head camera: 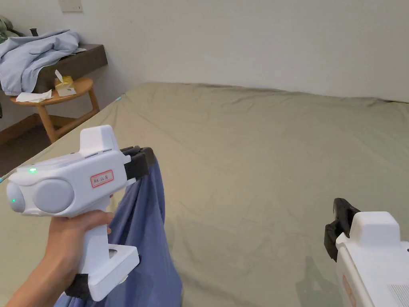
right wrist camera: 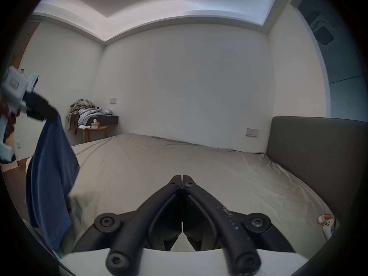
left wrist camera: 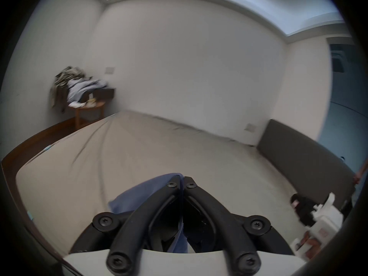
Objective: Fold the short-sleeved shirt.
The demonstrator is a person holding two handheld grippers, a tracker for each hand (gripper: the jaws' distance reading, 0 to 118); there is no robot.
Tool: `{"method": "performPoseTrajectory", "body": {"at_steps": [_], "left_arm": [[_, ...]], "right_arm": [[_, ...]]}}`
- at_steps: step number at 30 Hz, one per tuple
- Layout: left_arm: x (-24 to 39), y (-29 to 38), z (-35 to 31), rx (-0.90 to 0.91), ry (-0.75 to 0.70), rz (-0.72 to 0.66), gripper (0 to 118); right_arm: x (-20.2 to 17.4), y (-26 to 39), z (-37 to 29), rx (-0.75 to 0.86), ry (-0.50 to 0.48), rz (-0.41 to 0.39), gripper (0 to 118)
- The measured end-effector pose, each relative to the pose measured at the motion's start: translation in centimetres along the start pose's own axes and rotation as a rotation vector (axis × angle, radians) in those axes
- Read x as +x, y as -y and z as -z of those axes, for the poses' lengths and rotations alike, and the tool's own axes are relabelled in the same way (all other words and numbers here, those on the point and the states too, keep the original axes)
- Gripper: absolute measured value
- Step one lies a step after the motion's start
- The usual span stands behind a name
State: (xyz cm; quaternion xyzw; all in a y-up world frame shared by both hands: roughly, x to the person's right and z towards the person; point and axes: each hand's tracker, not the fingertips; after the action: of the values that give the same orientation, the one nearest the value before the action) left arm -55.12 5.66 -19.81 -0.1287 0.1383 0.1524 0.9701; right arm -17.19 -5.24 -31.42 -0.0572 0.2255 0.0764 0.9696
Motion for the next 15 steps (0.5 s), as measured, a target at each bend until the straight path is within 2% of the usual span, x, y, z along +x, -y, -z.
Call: {"method": "performPoseTrajectory", "body": {"at_steps": [7, 15], "left_arm": [[12.0, -4.0, 2.0, 0.049, 0.240, 0.135, 1], [24.2, -2.0, 6.3, -0.015, 0.465, 0.206, 1]], "right_arm": [[6.1, -0.6, -3.3, 0.033, 0.133, 0.016, 1], [13.5, 0.0, -7.2, 0.033, 0.305, 0.017, 1]]}}
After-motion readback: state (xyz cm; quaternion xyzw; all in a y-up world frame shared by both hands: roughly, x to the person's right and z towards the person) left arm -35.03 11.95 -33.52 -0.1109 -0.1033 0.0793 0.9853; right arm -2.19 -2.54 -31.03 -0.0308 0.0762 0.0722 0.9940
